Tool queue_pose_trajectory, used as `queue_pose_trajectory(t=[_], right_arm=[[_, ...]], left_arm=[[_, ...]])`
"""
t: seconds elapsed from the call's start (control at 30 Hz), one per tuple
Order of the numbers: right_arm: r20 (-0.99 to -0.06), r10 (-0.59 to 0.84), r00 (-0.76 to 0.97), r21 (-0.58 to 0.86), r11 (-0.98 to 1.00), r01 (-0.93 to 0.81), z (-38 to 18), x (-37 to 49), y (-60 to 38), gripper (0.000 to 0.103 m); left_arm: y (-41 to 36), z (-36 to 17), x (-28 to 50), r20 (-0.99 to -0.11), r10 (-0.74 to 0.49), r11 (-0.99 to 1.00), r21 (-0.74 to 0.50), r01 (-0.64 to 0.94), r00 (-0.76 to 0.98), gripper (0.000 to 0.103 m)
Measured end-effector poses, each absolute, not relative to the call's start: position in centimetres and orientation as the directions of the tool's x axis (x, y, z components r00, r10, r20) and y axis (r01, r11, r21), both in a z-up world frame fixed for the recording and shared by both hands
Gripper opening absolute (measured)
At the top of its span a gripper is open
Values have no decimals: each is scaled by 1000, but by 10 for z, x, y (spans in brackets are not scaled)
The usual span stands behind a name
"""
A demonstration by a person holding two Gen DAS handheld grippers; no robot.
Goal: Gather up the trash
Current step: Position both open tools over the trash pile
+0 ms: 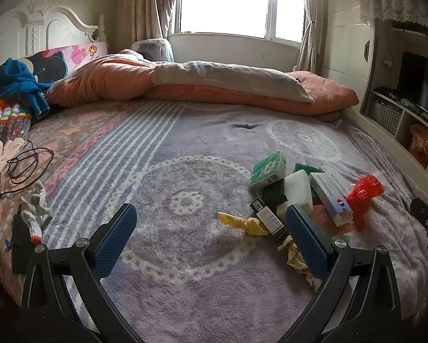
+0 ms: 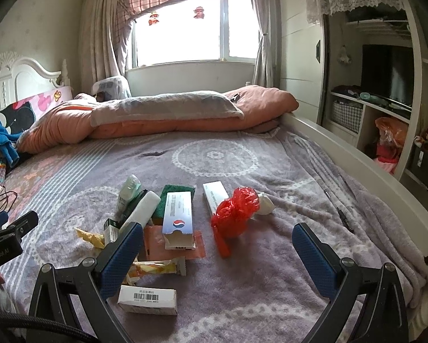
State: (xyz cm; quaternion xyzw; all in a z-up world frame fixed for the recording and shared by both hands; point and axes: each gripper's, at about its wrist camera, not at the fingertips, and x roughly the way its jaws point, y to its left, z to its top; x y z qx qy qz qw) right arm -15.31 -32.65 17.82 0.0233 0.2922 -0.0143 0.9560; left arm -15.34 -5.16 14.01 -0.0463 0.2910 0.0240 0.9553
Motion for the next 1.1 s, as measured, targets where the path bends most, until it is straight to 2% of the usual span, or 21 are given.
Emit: queue_pose_trajectory(t=[1.1], right_arm=[[-587, -4, 810, 27, 999, 24, 168, -146, -323, 103]], left_arm=[[-50, 130, -148, -568, 43, 995, -50, -87, 822, 103]])
